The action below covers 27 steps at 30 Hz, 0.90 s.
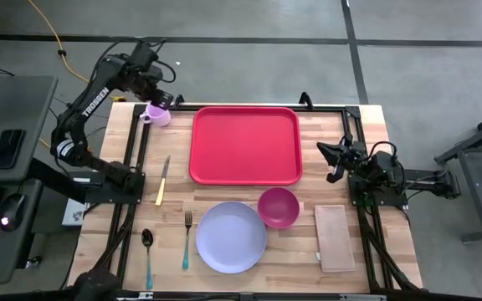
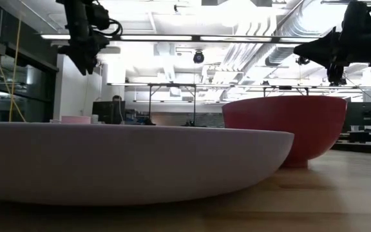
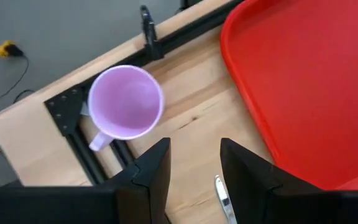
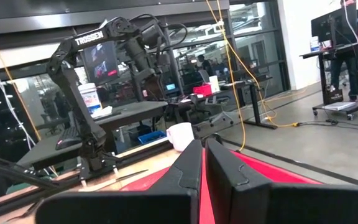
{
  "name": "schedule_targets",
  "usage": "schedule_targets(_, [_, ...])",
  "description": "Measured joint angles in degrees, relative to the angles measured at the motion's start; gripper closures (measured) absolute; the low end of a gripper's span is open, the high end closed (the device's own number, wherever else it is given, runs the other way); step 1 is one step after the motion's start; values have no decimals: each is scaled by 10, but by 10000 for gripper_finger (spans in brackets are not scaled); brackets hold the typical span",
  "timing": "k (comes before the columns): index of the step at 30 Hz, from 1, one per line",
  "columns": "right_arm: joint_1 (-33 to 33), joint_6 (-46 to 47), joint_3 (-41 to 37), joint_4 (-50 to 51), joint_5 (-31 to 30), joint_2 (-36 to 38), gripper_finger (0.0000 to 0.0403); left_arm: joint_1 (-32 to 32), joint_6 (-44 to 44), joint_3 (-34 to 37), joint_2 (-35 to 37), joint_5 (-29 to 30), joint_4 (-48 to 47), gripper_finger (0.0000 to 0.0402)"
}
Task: Set up tray
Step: Put the pink mug on the orange serving tray
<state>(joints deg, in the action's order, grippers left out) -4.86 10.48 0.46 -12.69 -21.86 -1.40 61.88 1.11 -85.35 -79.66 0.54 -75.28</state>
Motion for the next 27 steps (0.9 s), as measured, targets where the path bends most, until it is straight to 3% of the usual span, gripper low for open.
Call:
schedule_targets(7, [0, 0, 0, 4, 0, -3, 402, 0, -9, 41, -2, -2, 11, 229])
schedule_targets(17, [0, 0, 0, 8, 1, -2, 402, 0, -71, 113, -2, 5, 103, 229])
schedule_targets(27, [0, 0, 0, 27, 4, -3, 402, 0, -133, 159, -16, 61, 203, 229])
